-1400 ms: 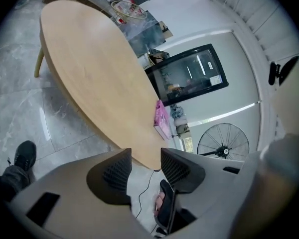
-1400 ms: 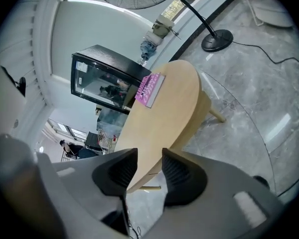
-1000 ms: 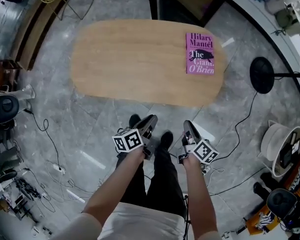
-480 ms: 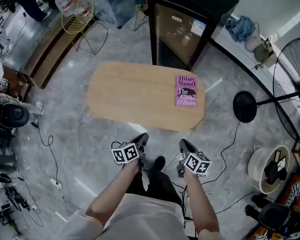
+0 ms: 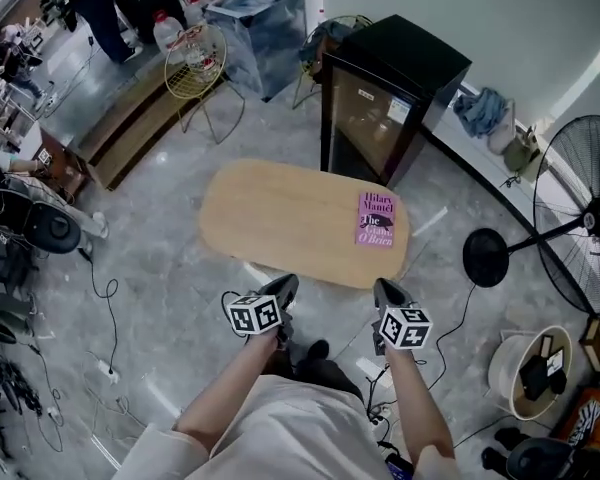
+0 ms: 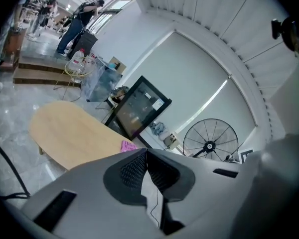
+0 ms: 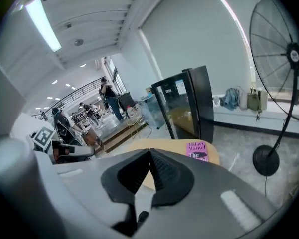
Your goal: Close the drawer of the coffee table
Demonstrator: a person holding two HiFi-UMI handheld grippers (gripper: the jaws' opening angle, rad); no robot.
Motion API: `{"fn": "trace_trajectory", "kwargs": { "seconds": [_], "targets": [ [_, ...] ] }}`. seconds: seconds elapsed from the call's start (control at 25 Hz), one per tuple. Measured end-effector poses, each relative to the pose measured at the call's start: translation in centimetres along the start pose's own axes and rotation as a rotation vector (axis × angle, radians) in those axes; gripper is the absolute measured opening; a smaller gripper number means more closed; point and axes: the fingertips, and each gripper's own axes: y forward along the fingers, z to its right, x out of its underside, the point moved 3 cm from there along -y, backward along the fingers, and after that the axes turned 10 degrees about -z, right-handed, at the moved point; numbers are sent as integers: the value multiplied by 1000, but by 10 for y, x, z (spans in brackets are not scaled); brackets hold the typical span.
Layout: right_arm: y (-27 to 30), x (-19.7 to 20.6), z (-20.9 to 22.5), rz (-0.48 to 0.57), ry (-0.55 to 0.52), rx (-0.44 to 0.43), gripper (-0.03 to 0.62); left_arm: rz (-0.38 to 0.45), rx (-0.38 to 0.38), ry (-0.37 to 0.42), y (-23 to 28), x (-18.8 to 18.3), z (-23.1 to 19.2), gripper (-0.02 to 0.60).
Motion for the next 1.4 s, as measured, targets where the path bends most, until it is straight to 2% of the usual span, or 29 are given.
{"fn": "trace_trajectory", "kwargs": {
  "seconds": [0.2, 0.64, 0.8, 0.92, 1.16, 1.4],
  "targets": [
    [-29, -31, -34, 38, -70, -4, 11, 39, 6, 106, -40, -31, 23, 8],
    [-81, -94, -101, 172, -178, 43, 11, 159, 33, 444, -122, -112, 81, 8],
    [-98, -103, -126, 203, -162, 24, 11, 179, 27, 541, -143, -128, 95, 8],
    [-110, -108, -138, 234, -207, 51, 11, 188, 24, 594, -154, -136, 102, 8],
    [-132, -113, -158, 277, -390, 155, 11, 220, 43, 683, -174, -148, 117, 8],
    [-155, -115, -163, 327, -379, 161, 11, 230, 65, 679, -184, -147, 126, 8]
  ]
}}
